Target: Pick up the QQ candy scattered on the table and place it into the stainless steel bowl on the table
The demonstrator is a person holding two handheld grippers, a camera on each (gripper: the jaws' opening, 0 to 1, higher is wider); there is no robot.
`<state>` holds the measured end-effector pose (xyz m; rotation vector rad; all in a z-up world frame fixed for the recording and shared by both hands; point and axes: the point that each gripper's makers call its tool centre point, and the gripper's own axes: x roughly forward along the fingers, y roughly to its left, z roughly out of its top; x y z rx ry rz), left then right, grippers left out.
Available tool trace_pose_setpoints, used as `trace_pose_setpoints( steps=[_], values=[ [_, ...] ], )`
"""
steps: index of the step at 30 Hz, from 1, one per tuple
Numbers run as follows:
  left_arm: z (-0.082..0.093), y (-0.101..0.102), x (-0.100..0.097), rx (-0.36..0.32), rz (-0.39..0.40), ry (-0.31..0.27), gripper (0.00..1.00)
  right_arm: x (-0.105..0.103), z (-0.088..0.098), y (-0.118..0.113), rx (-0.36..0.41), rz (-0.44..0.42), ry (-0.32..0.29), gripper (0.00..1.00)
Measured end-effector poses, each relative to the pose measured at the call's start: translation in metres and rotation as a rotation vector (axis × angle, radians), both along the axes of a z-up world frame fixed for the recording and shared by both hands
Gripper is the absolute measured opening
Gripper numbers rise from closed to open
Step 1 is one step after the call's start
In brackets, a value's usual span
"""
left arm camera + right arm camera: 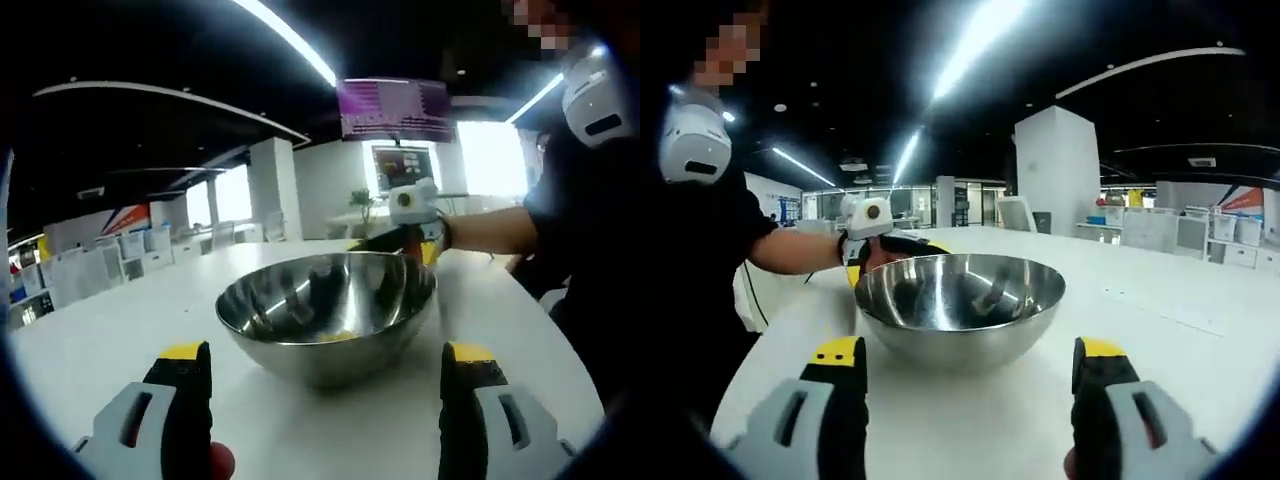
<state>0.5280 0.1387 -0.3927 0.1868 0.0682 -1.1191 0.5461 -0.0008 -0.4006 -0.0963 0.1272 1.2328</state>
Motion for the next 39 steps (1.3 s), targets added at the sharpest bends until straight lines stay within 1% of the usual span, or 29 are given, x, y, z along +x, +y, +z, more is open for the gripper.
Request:
trace_pose_setpoints(
  steps=[2,3,4,8,9,12,14,18,22,28,31,33,36,39],
  values=[
    [-0.001,-0.003,0.005,-0.02,-0.019,0.006,0.95,0.001,-0.003,0.006,-0.01,0.038,-0.008,0.86],
    [-0.001,-0.006,0.007,-0.029,-0.034,-0.003,0.95,-0.001,-0.004,0.01,-0.017,0.071,-0.027,0.86],
    [-0.002,-0.007,0.007,-0.03,-0.048,-0.008,0.95,0.0,-0.004,0.012,-0.016,0.083,-0.027,0.87],
    [-0.008,-0.011,0.016,-0.043,-0.081,-0.007,0.95,-0.002,0.001,0.024,0.005,0.144,-0.048,0.88],
    [-0.009,-0.016,0.014,-0.049,-0.089,-0.008,0.95,-0.003,0.003,0.027,0.018,0.161,-0.052,0.89],
    [-0.008,-0.024,0.012,-0.076,-0.132,-0.019,0.96,0.0,0.005,0.031,0.045,0.163,-0.053,0.92],
    [-0.008,-0.024,0.014,-0.085,-0.128,-0.025,0.96,0.002,0.006,0.032,0.062,0.154,-0.05,0.95],
    [-0.007,-0.024,0.013,-0.108,-0.128,-0.034,0.96,-0.001,0.007,0.034,0.081,0.14,-0.054,0.95],
    [-0.006,-0.024,0.008,-0.101,-0.125,-0.037,0.96,-0.003,0.008,0.036,0.086,0.136,-0.055,0.94],
    [-0.001,-0.021,0.002,-0.082,-0.123,-0.056,0.96,-0.011,0.008,0.04,0.063,0.139,-0.056,0.93],
    [0.005,-0.019,-0.001,-0.103,-0.122,-0.05,0.96,-0.013,0.016,0.041,0.098,0.139,-0.051,0.93],
    [0.007,-0.019,-0.002,-0.106,-0.12,-0.049,0.96,-0.013,0.019,0.042,0.103,0.139,-0.058,0.93],
    [0.011,-0.02,-0.002,-0.093,-0.116,-0.062,0.96,-0.012,0.022,0.043,0.096,0.142,-0.067,0.93],
    [0.022,-0.021,0.002,-0.082,-0.108,-0.082,0.96,-0.005,0.029,0.042,0.1,0.147,-0.077,0.93]
  ],
)
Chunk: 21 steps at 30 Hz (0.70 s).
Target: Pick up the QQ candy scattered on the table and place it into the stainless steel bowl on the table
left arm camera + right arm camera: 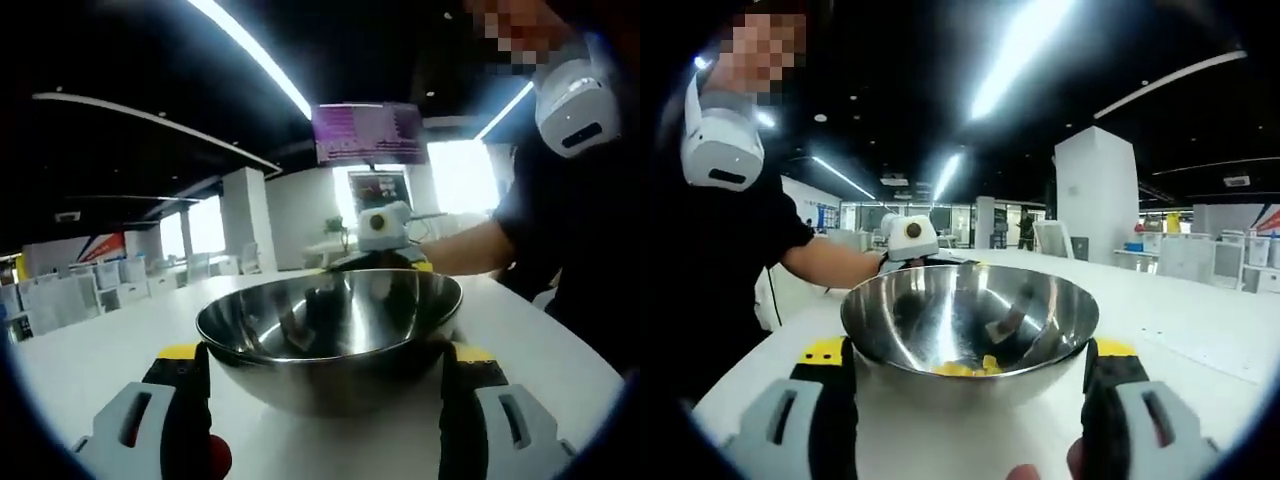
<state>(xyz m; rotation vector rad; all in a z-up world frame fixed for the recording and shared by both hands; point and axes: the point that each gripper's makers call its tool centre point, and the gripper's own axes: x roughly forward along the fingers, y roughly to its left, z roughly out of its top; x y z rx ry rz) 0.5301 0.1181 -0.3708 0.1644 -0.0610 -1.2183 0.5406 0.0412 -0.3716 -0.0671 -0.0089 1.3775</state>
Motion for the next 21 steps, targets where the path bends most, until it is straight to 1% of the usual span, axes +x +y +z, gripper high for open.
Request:
trace_pose_setpoints(
  steps=[3,4,5,6,7,8,11,12,16,17,18,21],
  values=[
    [0.008,-0.001,0.007,0.0,0.005,-0.009,0.96,0.012,0.007,0.0,0.014,0.004,-0.002,0.93],
    [0.012,-0.001,0.012,0.005,0.009,-0.016,0.96,0.023,0.008,-0.002,0.015,0.007,-0.004,0.93],
    [0.014,-0.001,0.017,0.012,0.013,-0.02,0.96,0.029,0.009,-0.002,0.012,0.008,-0.007,0.93],
    [0.016,-0.002,0.024,0.023,0.02,-0.028,0.96,0.041,0.009,-0.003,0.007,0.01,-0.013,0.94],
    [0.018,-0.002,0.029,0.028,0.024,-0.032,0.96,0.045,0.01,-0.003,0.005,0.01,-0.015,0.94],
    [0.02,-0.002,0.038,0.029,0.028,-0.034,0.96,0.055,0.012,-0.003,0.004,0.01,-0.019,0.94],
    [0.024,-0.003,0.058,0.013,0.039,-0.025,0.96,0.08,0.019,-0.005,0.017,0.014,-0.021,0.94],
    [0.023,-0.001,0.07,0.008,0.043,-0.019,0.96,0.087,0.02,-0.006,0.02,0.015,-0.021,0.94],
    [0.017,0.0,0.102,0.013,0.056,-0.012,0.96,0.119,0.018,-0.007,0.006,0.013,-0.029,0.95],
    [0.015,0.001,0.109,0.01,0.058,-0.006,0.96,0.129,0.016,-0.008,0.004,0.013,-0.022,0.95],
    [0.012,0.001,0.119,0.006,0.06,0.001,0.96,0.134,0.014,-0.008,0.003,0.012,-0.017,0.95],
    [0.001,0.003,0.138,0.015,0.063,0.015,0.96,0.151,0.001,-0.005,-0.019,0.007,-0.002,0.96]
  ],
)
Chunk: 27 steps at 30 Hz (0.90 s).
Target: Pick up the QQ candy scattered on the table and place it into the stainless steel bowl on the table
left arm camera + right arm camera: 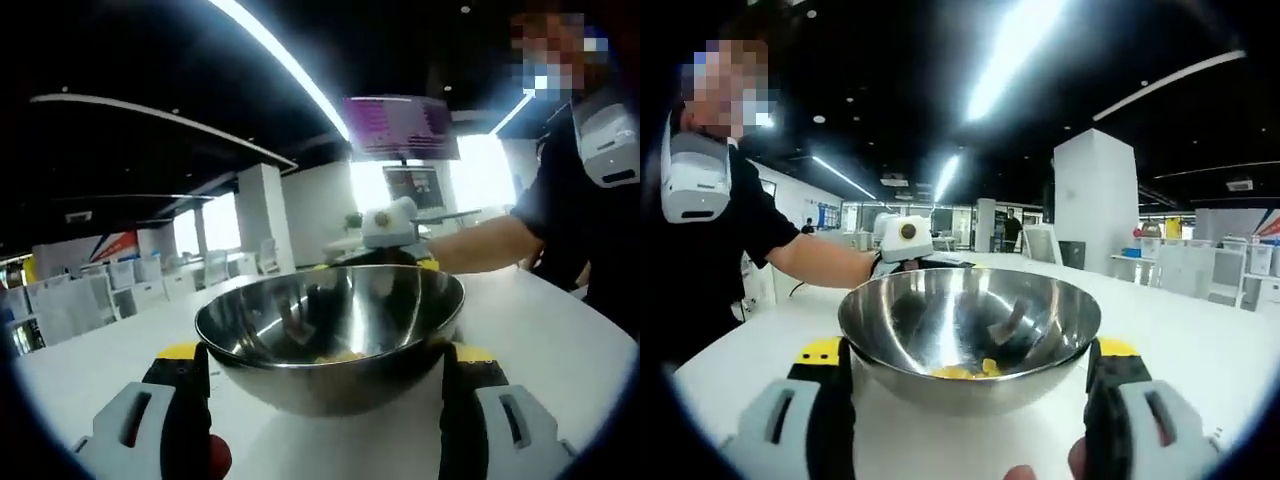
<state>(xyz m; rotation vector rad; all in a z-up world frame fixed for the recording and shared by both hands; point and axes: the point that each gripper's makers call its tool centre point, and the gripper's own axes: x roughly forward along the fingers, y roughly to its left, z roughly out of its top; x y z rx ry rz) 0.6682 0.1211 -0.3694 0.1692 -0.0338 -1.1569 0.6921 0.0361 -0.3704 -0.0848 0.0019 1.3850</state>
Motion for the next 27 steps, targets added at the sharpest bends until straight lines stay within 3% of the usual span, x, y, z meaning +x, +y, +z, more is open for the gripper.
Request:
trace_pose_setpoints(
  steps=[7,20,27],
  values=[
    [-0.021,0.003,0.026,0.009,0.005,0.029,0.96,0.019,-0.018,0.002,-0.01,-0.009,0.023,0.96],
    [-0.032,0.002,0.026,0.004,0.001,0.058,0.96,0.02,-0.029,0.004,-0.013,-0.017,0.052,0.97],
    [-0.036,0.003,0.022,0.008,0.008,0.072,0.96,0.017,-0.03,0.006,-0.069,-0.024,0.059,0.97]
  ],
)
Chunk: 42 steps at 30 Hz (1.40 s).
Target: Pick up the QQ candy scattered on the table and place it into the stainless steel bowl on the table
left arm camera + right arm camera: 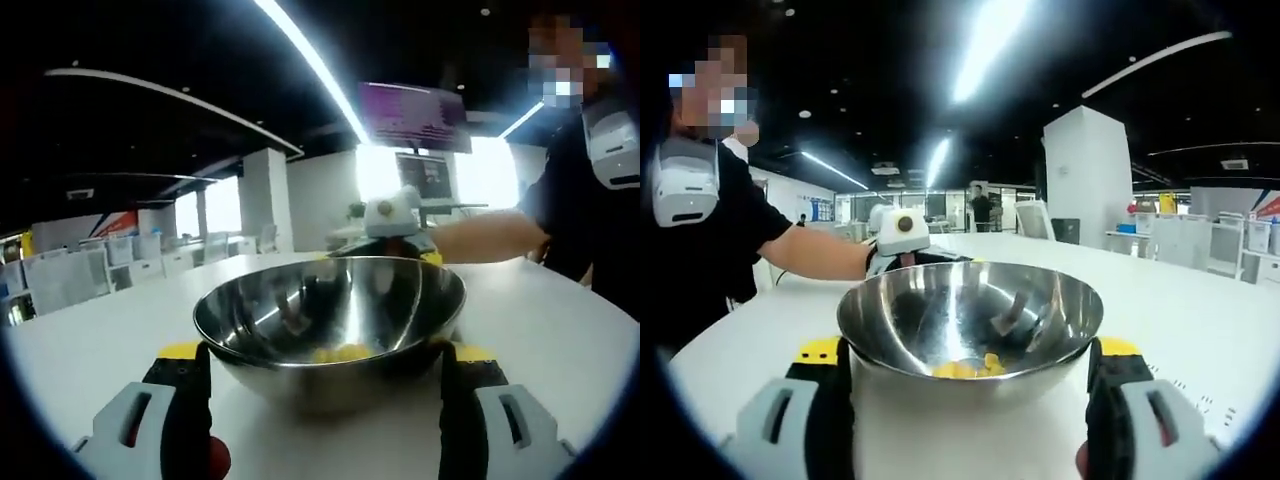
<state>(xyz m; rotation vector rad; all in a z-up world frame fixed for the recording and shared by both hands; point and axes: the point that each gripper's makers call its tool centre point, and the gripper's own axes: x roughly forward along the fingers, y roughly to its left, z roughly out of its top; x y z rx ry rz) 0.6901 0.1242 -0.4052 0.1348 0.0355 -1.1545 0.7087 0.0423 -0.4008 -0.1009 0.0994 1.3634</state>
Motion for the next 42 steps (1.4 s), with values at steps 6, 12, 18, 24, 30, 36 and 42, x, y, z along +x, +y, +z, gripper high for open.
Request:
trace_pose_setpoints(
  steps=[6,12,18,24,30,36,42],
  values=[
    [0.001,0.004,-0.003,0.032,0.015,-0.009,0.96,-0.005,0.01,-0.013,-0.021,-0.003,-0.004,0.92],
    [0.012,0.037,-0.016,0.113,0.14,-0.023,0.96,-0.02,0.021,-0.054,-0.122,-0.162,-0.101,0.85],
    [0.058,0.073,-0.067,0.145,0.33,-0.051,0.96,-0.065,0.056,-0.086,-0.211,-0.346,-0.186,0.73],
    [0.084,0.095,-0.152,0.159,0.451,-0.039,0.96,-0.152,0.094,-0.107,-0.189,-0.431,-0.18,0.67],
    [0.089,0.102,-0.231,0.214,0.516,-0.017,0.96,-0.23,0.104,-0.122,-0.156,-0.519,-0.153,0.61],
    [0.092,0.104,-0.295,0.244,0.567,0.004,0.94,-0.288,0.101,-0.131,-0.192,-0.561,-0.16,0.59],
    [0.087,0.092,-0.343,0.196,0.585,0.031,0.92,-0.333,0.097,-0.138,-0.146,-0.644,-0.172,0.52]
  ],
)
